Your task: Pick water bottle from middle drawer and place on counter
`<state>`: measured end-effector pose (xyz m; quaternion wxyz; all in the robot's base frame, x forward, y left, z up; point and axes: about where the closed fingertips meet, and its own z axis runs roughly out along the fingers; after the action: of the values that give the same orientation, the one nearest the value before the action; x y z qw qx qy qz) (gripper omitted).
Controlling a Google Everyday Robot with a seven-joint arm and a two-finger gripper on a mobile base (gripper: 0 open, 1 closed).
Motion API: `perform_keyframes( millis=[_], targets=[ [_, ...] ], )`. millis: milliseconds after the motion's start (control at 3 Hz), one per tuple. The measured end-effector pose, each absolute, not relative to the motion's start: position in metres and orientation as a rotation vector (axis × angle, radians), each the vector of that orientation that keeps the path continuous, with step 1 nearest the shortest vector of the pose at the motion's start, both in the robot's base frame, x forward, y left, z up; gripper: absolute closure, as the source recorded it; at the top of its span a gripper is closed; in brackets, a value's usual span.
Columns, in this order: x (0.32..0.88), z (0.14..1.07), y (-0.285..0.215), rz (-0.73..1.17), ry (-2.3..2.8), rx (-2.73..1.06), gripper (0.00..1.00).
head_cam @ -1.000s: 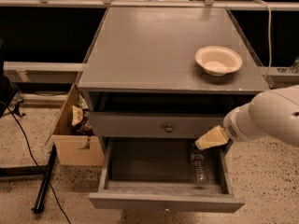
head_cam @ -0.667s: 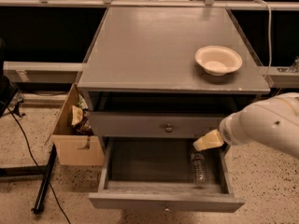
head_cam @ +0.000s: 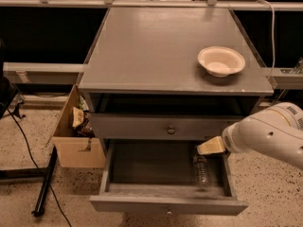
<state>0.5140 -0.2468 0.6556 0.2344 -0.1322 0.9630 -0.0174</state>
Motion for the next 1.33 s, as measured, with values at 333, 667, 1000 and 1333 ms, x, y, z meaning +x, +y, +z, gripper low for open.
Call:
perform_keyframes(
  millis=[333,667,1000,1333],
  targets=[
    [0.507,0.649,-0.255,-0.084,2.661,-0.361,0.00],
    [0.498,0.626,-0.268,-0.080,2.673,-0.309,0.00],
    [0.484,0.588,-0.280,-0.023,2.677,-0.234,0.00],
    [0.480,0.558,-0.276,0.114,2.615,-0.195,0.00]
  ],
)
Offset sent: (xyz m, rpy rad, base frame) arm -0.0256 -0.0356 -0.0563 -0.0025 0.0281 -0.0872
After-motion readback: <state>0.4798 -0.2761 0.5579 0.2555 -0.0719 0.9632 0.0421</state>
